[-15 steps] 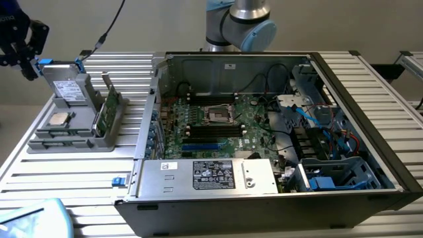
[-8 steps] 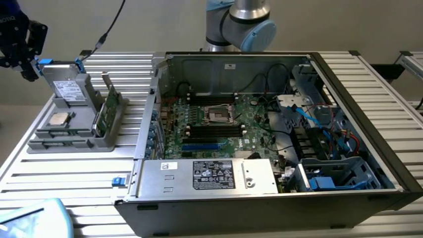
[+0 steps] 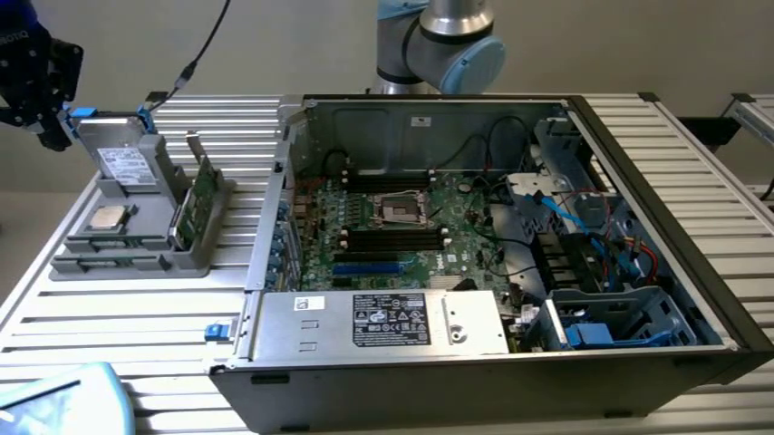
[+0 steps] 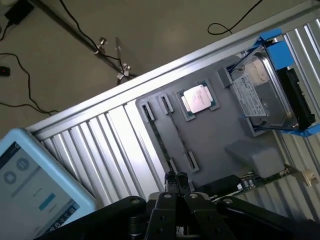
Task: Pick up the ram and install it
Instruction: 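Pick up the ram and move it above insertion slot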
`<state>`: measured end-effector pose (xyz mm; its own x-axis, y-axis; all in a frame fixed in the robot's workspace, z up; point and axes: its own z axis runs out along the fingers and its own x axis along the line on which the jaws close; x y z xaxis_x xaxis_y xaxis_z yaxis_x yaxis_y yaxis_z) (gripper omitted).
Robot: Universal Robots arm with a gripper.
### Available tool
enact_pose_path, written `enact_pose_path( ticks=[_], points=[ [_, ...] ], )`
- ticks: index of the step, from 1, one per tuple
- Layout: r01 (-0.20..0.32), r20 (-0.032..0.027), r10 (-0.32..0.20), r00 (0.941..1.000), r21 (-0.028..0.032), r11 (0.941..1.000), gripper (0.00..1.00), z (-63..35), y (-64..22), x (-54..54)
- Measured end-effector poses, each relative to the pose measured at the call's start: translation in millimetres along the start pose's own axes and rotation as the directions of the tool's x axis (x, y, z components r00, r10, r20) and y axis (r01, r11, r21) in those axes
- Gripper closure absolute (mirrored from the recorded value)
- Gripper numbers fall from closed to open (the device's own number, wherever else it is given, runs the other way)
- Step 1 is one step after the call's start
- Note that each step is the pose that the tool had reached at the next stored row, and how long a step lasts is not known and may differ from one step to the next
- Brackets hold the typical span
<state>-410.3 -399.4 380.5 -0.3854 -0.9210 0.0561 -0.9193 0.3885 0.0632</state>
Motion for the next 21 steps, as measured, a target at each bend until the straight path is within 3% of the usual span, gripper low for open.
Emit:
enact_pose_path(
  ticks=[5,11,16,21],
  points=[
    [0.092,-0.0060,-0.092,0.9958,0.0049,0.9958,0.89,1.6,-0.1,-0.1],
    [0.198,-0.0136,-0.198,0.9801,0.0099,0.9801,0.89,3.8,-0.2,-0.2],
    [0.287,-0.0188,-0.287,0.9579,0.0134,0.9579,0.89,6.4,-0.4,-0.3],
    [0.372,-0.0135,-0.372,0.9280,0.0159,0.9279,0.89,9.6,-0.5,-0.5]
  ],
)
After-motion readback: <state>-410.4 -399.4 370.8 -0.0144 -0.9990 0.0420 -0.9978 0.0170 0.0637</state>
